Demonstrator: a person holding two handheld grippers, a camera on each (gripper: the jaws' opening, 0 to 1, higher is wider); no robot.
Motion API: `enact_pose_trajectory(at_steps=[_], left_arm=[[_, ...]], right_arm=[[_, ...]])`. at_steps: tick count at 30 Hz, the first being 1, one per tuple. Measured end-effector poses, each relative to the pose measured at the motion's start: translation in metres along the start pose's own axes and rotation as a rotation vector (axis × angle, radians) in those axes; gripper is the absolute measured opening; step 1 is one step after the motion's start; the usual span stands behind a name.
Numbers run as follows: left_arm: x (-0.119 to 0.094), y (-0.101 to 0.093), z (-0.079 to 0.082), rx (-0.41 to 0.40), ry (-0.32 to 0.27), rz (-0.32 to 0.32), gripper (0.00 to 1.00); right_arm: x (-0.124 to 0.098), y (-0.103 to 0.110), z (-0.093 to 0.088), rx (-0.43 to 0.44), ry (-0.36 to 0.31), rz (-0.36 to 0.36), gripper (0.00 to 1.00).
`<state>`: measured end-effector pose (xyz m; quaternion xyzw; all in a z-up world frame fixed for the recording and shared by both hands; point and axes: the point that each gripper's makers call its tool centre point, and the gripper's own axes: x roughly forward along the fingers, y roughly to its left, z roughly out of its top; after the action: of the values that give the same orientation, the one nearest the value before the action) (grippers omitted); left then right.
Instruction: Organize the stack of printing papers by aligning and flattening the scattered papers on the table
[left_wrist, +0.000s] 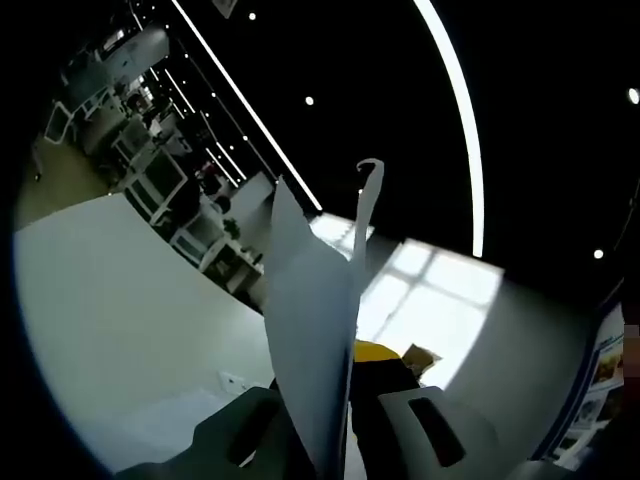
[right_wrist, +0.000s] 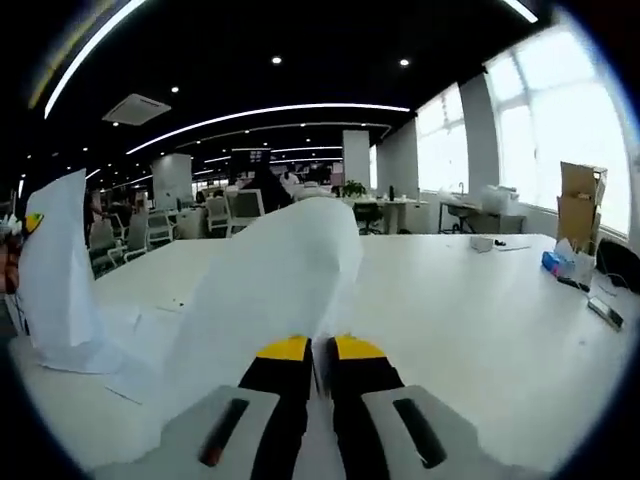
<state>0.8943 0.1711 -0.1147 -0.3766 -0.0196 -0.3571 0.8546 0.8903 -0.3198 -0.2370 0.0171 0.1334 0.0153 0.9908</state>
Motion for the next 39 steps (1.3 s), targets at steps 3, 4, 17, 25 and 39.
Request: enact_pose_trajectory(at_steps=[3,4,17,25,39], left_arm=[[-0.001,0.000,0.001,0.006,0.001,0.001,0.06],[-0.002,0.001,0.000,0.018,0.003,0.004,0.06],[-0.008,0.024,-0.001,0.163,0.068,0.096,0.06],[-0.011,0.037,-0.008,0.073,0.113,0.113,0.06],[0.001,0.037,-0.022,-0.107,0.136,0.047,0.06]], right_arm=[[-0.002,0.007,0.007,0.000,-0.017,0.020,0.03],[-0.004,0.012,0.014,0.003,-0.040,0.039,0.03],[-0.006,0.071,0.044,0.024,-0.114,0.238,0.03],[-0.004,0.091,0.049,0.002,-0.113,0.286,0.03],[0.002,0.154,0.059,0.010,-0.133,0.461,0.03]])
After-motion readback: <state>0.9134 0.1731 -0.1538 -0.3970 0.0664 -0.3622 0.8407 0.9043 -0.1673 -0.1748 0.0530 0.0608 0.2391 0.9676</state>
